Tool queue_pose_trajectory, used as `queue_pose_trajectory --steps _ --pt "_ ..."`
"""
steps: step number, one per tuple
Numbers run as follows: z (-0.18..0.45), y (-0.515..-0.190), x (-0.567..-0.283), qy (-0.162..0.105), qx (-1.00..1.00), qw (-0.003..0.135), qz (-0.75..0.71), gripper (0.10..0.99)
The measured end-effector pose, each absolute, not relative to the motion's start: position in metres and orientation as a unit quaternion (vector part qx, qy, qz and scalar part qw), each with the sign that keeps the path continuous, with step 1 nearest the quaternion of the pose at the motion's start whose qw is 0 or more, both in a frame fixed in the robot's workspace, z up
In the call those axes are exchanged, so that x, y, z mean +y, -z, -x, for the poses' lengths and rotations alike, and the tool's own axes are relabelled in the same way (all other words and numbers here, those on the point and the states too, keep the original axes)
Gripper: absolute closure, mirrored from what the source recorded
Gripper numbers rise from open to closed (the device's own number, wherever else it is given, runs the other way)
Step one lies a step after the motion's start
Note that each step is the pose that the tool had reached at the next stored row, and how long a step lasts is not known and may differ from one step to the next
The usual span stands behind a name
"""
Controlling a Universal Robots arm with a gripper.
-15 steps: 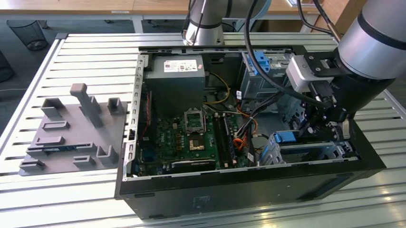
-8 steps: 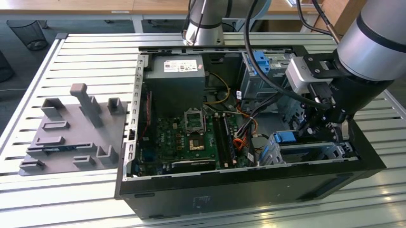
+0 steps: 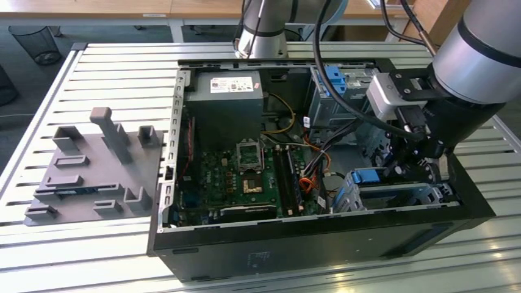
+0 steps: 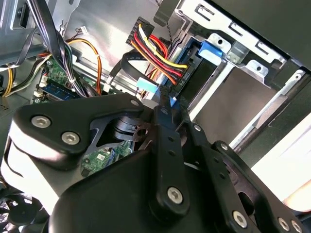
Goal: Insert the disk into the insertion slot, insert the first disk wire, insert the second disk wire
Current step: 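Insert the second disk wire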
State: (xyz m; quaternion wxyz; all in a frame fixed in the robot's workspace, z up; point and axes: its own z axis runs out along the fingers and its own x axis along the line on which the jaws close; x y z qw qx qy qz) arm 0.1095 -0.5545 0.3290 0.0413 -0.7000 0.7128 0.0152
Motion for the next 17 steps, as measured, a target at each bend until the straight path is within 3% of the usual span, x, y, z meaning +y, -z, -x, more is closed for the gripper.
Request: queue_pose_trajectory --steps 17 --pt "-0.11 -0.343 -0.554 -0.015 0.713 0.041 0.7 0.875"
